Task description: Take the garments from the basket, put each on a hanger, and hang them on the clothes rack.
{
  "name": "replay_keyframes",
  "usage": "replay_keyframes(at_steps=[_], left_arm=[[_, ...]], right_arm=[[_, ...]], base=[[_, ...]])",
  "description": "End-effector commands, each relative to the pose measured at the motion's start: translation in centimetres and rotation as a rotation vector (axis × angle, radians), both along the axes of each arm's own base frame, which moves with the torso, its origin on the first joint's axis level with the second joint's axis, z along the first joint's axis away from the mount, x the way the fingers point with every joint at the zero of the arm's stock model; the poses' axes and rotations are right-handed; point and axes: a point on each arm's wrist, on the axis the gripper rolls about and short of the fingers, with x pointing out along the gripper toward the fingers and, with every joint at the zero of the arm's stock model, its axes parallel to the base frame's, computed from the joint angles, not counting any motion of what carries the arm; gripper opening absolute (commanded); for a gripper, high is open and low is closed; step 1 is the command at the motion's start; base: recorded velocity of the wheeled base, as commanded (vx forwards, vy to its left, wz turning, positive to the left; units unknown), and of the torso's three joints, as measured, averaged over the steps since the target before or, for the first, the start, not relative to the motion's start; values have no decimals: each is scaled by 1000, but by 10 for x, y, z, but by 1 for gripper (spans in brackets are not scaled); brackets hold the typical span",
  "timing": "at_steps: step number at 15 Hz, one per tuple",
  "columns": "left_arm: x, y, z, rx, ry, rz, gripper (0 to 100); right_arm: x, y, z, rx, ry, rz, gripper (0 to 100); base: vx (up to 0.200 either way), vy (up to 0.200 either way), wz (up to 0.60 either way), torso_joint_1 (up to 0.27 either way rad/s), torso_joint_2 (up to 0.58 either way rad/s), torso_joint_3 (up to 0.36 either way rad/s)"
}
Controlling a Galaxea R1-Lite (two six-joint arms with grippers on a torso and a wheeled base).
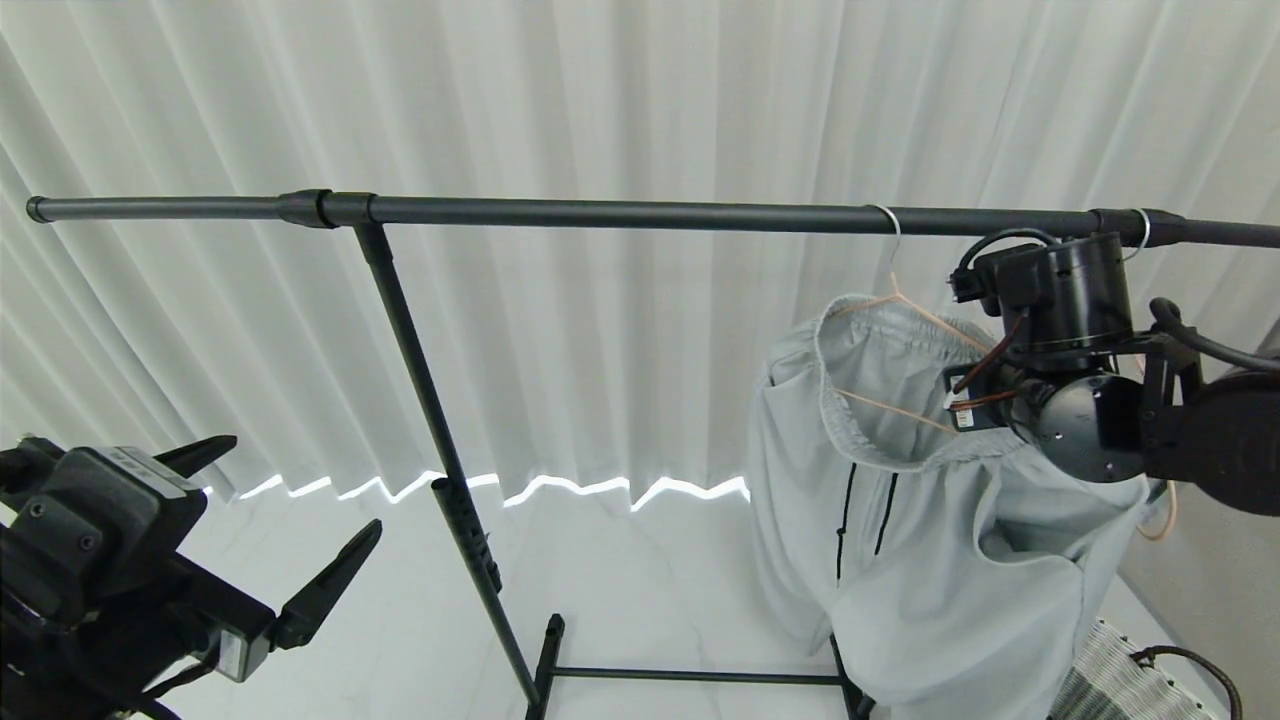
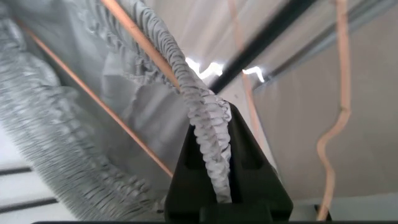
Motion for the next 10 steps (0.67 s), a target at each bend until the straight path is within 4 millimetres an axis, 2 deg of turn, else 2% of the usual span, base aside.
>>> replay_keyframes(at_steps=[1, 3, 8, 9, 10], left_arm=[[1, 0, 1, -1, -4, 3, 100], [1, 0, 2, -3, -8, 3, 100], [0, 0, 2, -8, -5, 2, 100], [0, 0, 2, -9, -8, 2, 100], [0, 0, 3, -9, -11, 2, 100]], right_arm=[[2, 11, -4, -5, 8, 25, 0], [1, 22, -3, -2, 4, 55, 0], [-9, 30, 1, 9, -4, 91, 0], [-10, 31, 0, 9, -1, 97, 100], [-13, 33, 0, 15, -4, 104, 100]], base=[[0, 0, 0, 0, 0, 0], [0, 0, 0, 0, 0, 0], [0, 0, 0, 0, 0, 0], [0, 0, 0, 0, 0, 0], [0, 0, 0, 0, 0, 0]])
